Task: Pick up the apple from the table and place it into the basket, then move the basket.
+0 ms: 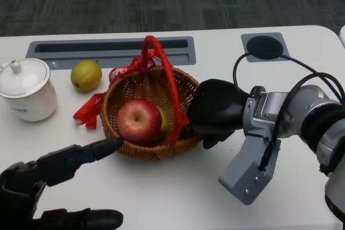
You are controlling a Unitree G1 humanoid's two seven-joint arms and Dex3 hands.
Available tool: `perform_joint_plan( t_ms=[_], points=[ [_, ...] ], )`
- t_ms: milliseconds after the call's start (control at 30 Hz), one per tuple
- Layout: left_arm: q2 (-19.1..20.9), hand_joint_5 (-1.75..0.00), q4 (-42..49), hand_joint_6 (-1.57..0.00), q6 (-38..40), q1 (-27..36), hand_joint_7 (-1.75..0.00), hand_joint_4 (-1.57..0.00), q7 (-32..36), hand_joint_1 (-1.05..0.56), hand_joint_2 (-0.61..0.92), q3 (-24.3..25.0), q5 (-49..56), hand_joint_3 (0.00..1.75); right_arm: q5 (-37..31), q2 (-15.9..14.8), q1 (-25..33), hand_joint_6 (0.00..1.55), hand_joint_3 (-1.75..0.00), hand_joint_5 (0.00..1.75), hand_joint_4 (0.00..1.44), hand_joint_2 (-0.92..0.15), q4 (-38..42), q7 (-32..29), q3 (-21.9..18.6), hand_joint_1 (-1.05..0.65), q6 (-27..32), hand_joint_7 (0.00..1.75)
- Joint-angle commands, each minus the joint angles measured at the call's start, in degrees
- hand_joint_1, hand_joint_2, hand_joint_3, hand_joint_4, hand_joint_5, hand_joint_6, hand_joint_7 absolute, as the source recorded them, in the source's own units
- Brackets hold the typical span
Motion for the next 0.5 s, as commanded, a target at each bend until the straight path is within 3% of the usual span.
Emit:
perform_joint_plan(
  t_ms=[33, 500],
  points=[
    [-0.4, -0.02, 0.4, -0.79, -1.5, 0.4, -0.01, -0.87, 1.5, -0.44, 0.72, 0.8, -0.1, 0.00, 1.9, -0.3, 0.3, 1.02, -0.01, 0.06, 1.11, -0.88, 0.6, 3.6, -2.0, -0.21, 2.4, 0.00],
    [-1.8, -0.02, -1.6, -0.82, -6.0, 4.7, -0.01, -0.90, 2.8, -0.42, 0.70, 1.3, -0.5, 0.00, 8.9, -0.6, 1.9, 1.01, -0.01, 0.03, 1.12, -0.92, 1.7, 14.1, -11.0, -0.22, 14.8, 0.01]
  ],
)
